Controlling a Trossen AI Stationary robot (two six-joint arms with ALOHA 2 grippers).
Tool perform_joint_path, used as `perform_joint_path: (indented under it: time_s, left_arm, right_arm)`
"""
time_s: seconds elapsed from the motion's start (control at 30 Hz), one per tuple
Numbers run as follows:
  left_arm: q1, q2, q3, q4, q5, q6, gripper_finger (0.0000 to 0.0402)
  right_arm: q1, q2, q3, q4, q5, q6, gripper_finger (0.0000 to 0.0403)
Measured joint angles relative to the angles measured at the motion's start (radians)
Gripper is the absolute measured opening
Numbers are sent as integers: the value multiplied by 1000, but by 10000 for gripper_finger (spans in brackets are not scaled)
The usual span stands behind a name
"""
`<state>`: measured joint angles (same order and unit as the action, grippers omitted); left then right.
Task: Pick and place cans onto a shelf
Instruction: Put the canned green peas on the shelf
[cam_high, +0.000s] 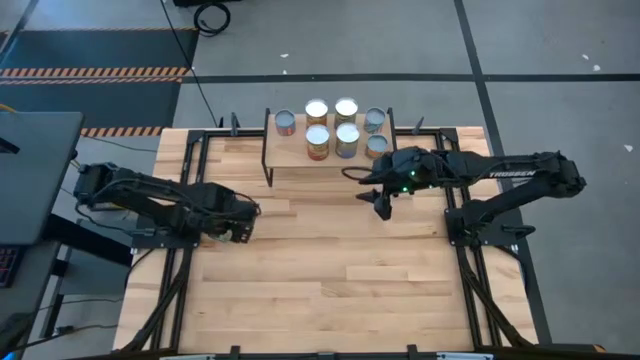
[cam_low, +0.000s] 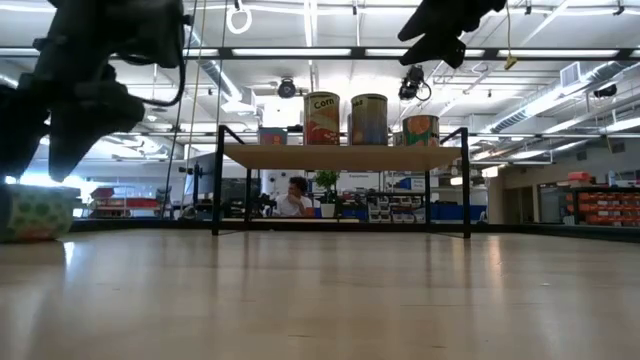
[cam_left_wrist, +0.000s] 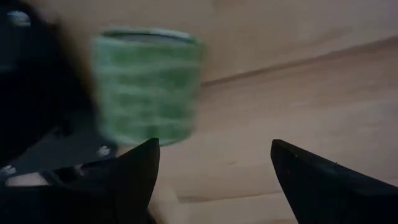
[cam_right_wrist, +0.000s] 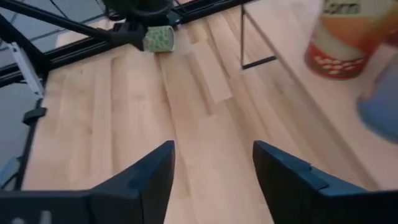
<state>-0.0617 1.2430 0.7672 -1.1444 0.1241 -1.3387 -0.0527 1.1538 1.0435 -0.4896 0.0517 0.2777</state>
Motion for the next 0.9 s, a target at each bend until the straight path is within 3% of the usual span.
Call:
perform_joint_path:
  time_s: [0.13,0.27,0.4,0.57,0.73,0.9]
  left_arm:
    - [0,0,-22,95,-28,6,314]
    - [-6,0,35,188,-103,50,314]
    - [-41,0,145,172,-170,233,313]
    - [-109,0,257,-128,-186,411,313]
    - [-197,1,272,-350,-152,521,313]
    - [-191,1,175,-363,-150,560,313]
  right_arm:
    - [-33,-18,0,-20,0,-37,233]
    - [-55,-32,0,-42,-2,-76,234]
    - [-74,-35,0,-57,-22,-124,235]
    - [-85,-35,0,-73,-26,-151,236]
    - [-86,-35,0,-75,10,-145,235]
    - [-79,-35,0,-75,75,-104,234]
